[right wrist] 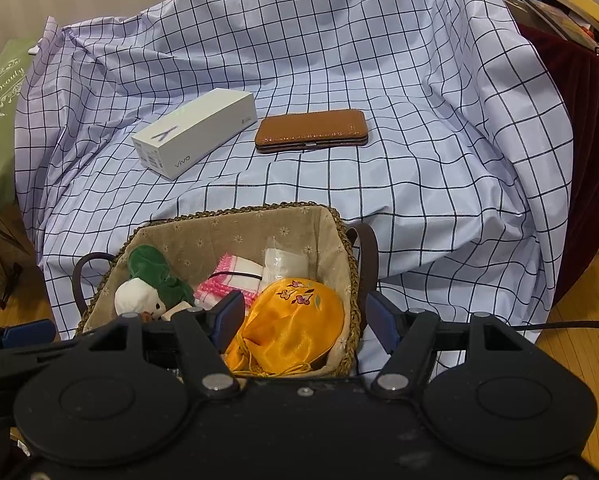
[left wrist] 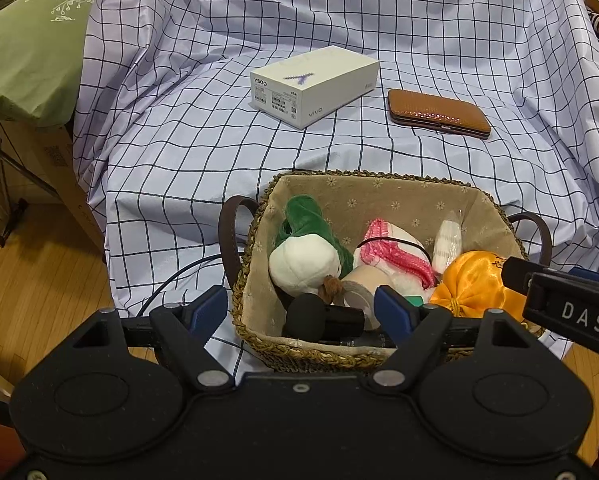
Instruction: Organize soft objects
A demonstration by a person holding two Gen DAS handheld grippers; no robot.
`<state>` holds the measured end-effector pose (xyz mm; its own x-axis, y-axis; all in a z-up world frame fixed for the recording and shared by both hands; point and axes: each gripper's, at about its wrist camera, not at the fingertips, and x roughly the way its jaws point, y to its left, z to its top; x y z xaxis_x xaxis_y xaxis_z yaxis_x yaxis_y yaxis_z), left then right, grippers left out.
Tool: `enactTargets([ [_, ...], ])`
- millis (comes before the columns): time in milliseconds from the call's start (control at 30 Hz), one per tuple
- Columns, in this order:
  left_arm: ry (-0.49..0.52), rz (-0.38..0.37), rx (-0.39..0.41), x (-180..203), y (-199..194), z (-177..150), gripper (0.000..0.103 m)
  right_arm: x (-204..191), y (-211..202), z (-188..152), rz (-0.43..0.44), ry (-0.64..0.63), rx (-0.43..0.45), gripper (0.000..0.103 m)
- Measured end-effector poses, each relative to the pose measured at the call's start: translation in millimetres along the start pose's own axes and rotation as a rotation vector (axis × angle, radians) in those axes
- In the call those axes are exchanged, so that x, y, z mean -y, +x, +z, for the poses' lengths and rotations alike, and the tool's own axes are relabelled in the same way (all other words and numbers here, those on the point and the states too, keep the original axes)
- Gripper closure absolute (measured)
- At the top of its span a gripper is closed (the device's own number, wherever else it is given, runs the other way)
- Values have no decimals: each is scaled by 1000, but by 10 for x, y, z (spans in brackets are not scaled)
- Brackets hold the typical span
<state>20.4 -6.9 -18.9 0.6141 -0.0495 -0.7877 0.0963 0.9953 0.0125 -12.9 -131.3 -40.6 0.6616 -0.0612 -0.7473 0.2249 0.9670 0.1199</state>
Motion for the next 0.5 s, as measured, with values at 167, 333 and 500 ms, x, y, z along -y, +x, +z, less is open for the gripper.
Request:
enactTargets([
  [167,-1,-4,-5,-5,9,-4,22,-2,1,4,0,0,-1,36],
  [333,0,-2,-2,-13,6,-8,18,-4,11,-9,-1,0,-4,35],
  [500,-1,-2,-4,-13,9,-12,18,-7,14,-13,-1,0,-4,35],
])
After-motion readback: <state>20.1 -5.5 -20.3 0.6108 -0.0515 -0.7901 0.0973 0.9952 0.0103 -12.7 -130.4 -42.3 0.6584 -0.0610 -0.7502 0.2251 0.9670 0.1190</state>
